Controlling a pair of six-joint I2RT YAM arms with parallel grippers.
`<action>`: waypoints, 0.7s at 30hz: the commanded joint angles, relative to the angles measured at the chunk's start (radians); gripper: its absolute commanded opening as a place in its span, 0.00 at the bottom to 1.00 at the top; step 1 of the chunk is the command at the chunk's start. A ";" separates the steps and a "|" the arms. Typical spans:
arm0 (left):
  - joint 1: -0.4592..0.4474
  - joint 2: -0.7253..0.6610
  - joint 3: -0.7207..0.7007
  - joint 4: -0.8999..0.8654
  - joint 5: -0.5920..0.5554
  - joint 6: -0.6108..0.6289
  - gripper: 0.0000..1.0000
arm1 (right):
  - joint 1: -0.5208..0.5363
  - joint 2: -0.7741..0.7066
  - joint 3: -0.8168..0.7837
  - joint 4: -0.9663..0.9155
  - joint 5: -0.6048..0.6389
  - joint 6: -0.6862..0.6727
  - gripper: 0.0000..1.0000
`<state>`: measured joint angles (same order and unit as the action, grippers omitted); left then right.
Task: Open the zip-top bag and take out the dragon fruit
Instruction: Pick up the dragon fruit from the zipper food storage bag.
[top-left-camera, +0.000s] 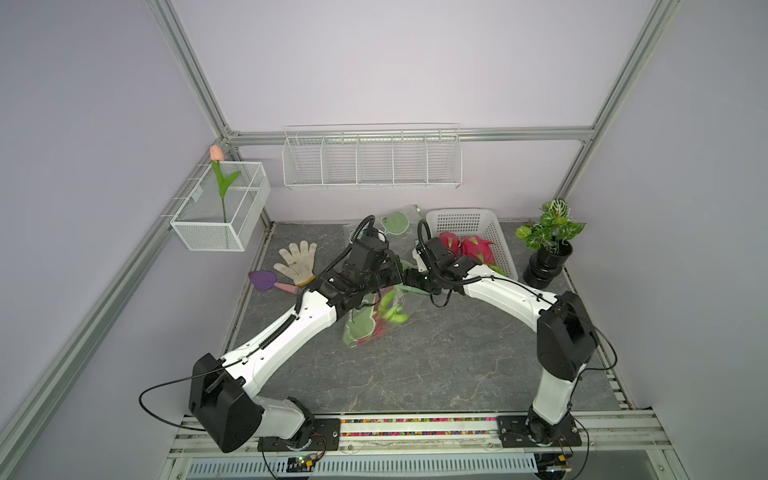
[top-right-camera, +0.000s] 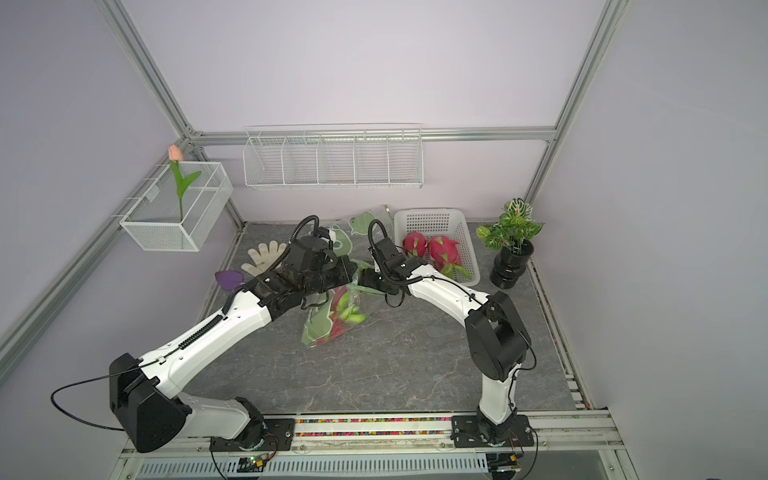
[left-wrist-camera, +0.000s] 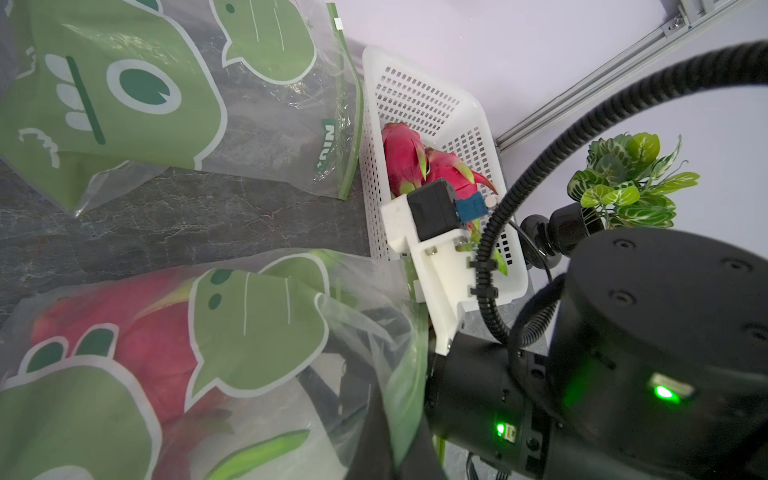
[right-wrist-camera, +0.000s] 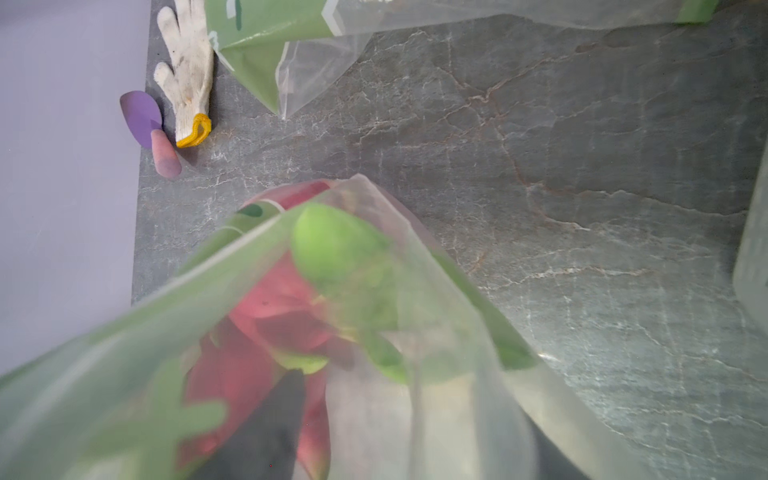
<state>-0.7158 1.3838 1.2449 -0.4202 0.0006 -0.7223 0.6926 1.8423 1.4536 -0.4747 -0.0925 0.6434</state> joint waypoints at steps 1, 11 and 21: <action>0.004 0.007 0.011 0.040 -0.017 0.008 0.02 | -0.032 -0.014 -0.037 -0.077 0.065 -0.011 0.67; 0.003 0.031 0.011 0.064 -0.010 0.007 0.02 | -0.025 -0.009 -0.022 -0.129 0.188 -0.017 0.73; -0.019 0.031 0.013 0.083 0.009 -0.001 0.05 | -0.054 -0.010 -0.086 0.109 0.135 0.029 0.71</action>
<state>-0.7345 1.4231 1.2449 -0.3759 0.0242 -0.7231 0.6792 1.8420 1.4162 -0.4362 0.0280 0.6441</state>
